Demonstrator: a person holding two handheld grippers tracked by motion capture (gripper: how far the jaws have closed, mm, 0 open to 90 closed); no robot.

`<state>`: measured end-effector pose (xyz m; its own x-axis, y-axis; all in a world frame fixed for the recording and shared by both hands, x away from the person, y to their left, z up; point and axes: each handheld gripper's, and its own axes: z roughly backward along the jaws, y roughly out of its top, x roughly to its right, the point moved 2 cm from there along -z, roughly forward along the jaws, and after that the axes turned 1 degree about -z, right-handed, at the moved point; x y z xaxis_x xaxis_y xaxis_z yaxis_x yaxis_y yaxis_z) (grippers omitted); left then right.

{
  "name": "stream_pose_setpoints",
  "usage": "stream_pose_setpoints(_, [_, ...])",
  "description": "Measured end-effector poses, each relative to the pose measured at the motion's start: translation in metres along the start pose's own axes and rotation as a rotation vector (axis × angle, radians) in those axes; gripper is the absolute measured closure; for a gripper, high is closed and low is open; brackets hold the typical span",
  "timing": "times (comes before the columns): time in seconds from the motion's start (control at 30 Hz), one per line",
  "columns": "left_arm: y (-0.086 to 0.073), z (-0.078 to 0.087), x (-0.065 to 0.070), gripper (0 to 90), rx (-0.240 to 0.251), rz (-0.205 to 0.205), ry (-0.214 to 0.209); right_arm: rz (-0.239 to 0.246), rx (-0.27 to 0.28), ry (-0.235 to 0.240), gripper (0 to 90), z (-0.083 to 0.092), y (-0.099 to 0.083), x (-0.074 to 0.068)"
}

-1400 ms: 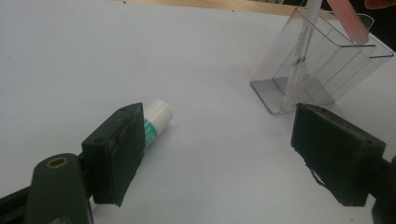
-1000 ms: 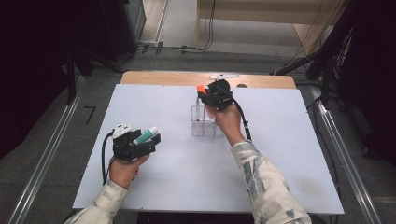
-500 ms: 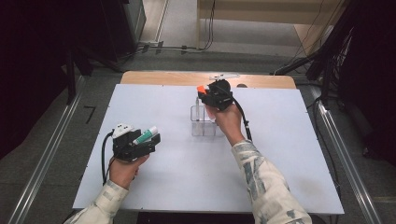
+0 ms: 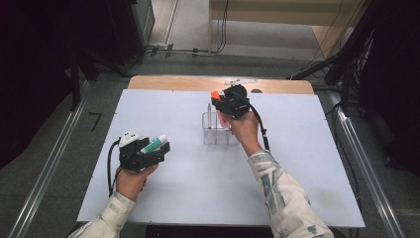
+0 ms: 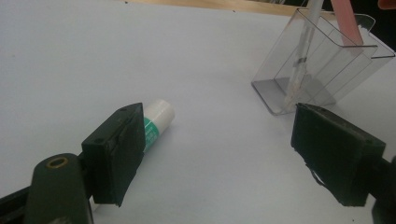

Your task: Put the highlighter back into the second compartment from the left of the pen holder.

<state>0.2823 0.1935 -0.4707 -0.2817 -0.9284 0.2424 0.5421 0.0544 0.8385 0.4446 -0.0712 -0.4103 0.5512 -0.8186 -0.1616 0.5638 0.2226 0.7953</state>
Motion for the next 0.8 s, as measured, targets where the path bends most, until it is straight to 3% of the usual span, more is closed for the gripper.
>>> stream_pose_setpoints(0.2, [0.0,0.0,0.001,18.2,0.0,0.002,0.0,-0.01,0.001,0.016,63.7,0.006,-0.004,0.003])
stream_pose_setpoints(0.8, [-0.001,-0.002,0.001,18.2,-0.009,-0.005,0.001,0.055,-0.039,0.036,63.7,0.016,-0.034,0.002])
